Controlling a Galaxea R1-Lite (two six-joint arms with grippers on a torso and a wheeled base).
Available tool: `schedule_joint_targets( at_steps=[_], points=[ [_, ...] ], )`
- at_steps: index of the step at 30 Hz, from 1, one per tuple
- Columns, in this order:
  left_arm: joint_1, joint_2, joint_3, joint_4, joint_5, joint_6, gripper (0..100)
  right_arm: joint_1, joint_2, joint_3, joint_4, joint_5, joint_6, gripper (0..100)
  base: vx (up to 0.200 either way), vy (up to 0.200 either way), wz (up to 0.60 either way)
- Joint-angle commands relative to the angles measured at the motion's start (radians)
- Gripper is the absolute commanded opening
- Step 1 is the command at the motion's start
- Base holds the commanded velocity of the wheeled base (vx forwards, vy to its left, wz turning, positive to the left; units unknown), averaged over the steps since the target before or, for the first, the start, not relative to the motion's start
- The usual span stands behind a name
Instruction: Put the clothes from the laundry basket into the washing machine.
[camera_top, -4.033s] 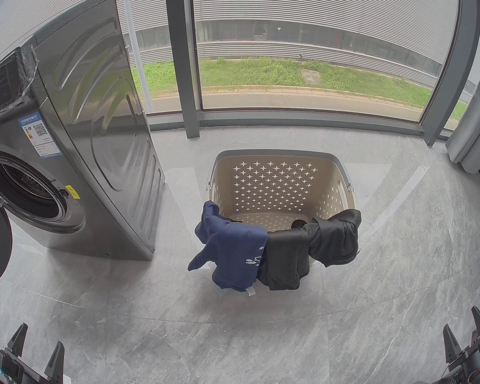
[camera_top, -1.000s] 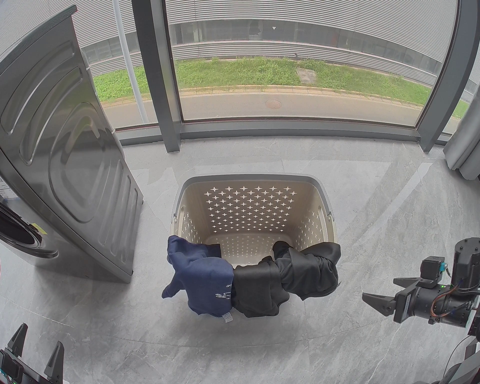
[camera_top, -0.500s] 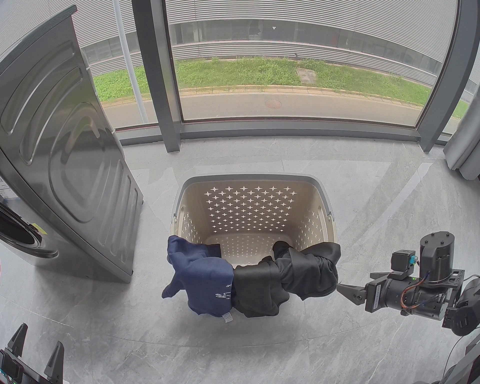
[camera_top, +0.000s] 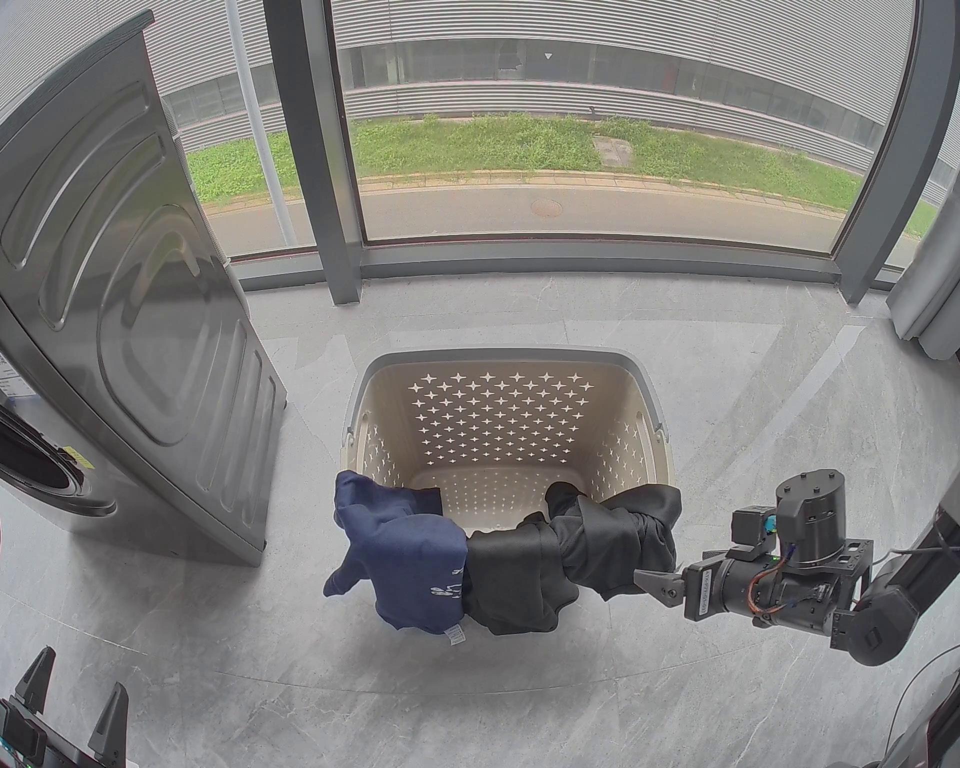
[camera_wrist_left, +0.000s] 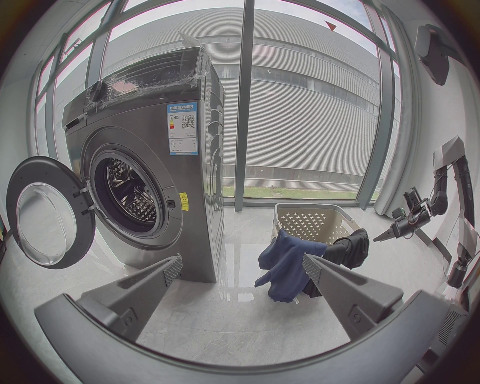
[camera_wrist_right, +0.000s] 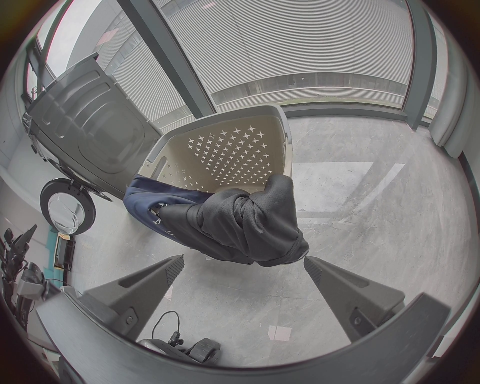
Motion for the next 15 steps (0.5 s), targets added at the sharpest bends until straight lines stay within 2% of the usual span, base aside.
schedule_joint_targets(
  at_steps=[1, 6, 15],
  points=[
    [0.0, -0.013, 0.016, 0.0, 0.001, 0.0, 100, -0.003, 0.091, -0.024, -0.028, 0.0, 0.003, 100, 0.0, 0.0, 0.0],
    [0.0, -0.013, 0.016, 0.0, 0.001, 0.0, 100, -0.006, 0.167, -0.057, -0.082, -0.031, 0.009, 100, 0.0, 0.0, 0.0],
    [0.0, -0.013, 0.016, 0.0, 0.001, 0.0, 100, -0.016, 0.222, -0.133, -0.091, -0.034, 0.018, 100, 0.0, 0.0, 0.0]
  ],
)
